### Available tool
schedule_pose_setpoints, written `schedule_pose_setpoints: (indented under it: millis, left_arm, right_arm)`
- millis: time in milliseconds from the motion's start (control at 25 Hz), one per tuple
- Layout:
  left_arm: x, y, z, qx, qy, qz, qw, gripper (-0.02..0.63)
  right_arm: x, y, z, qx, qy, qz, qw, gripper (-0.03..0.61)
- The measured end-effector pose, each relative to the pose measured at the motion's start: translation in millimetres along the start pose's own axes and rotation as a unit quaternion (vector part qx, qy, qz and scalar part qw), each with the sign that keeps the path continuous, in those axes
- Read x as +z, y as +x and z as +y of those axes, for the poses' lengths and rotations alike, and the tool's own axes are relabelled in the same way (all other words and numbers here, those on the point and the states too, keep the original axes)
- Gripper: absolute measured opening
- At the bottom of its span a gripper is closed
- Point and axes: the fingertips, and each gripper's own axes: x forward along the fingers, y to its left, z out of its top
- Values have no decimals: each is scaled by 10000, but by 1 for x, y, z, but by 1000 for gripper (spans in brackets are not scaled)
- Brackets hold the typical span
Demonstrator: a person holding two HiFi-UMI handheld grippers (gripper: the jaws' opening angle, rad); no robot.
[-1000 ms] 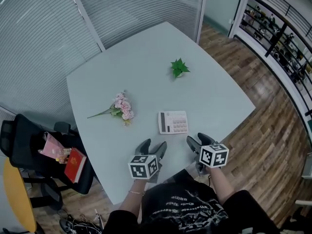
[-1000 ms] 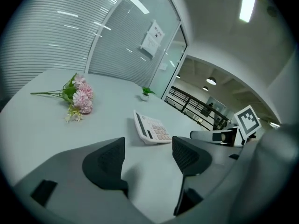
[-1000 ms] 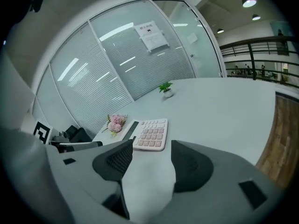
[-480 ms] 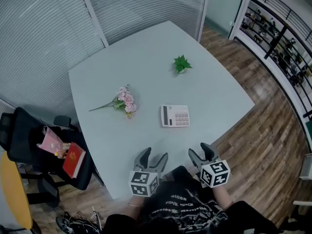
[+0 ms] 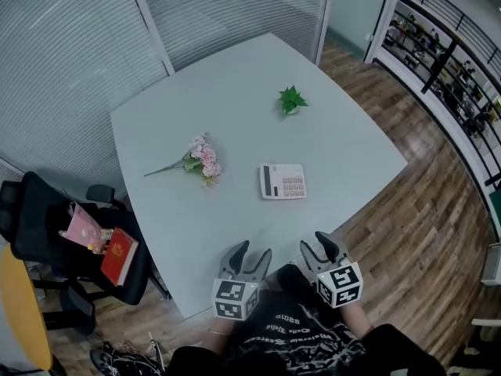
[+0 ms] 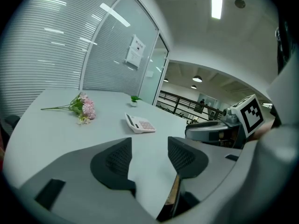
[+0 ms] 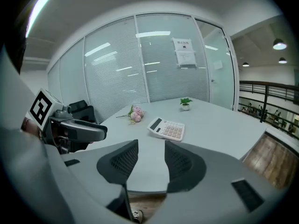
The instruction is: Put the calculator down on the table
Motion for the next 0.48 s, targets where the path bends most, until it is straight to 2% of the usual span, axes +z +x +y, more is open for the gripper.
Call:
schedule_pose_setpoints:
  millis: [80,200,320,480]
  left_arm:
    - [7,-4,0,23,72,-224,9997,153]
    - [15,-9,0,13,63,-461,9989,65]
    - [15,-10,3,35,43,-492,9988,26]
    - [15,-10,-2,-254,-133,-572,9980,20]
  right_arm:
    - [4,-1,8,60,-123,-120,9998,141]
    - [10,-3,15,177,-167,-303,9992,87]
    - [15,-4,20,241,-217,-412,9986,12]
    - [18,-1,25,344,-300,-413,9981,8]
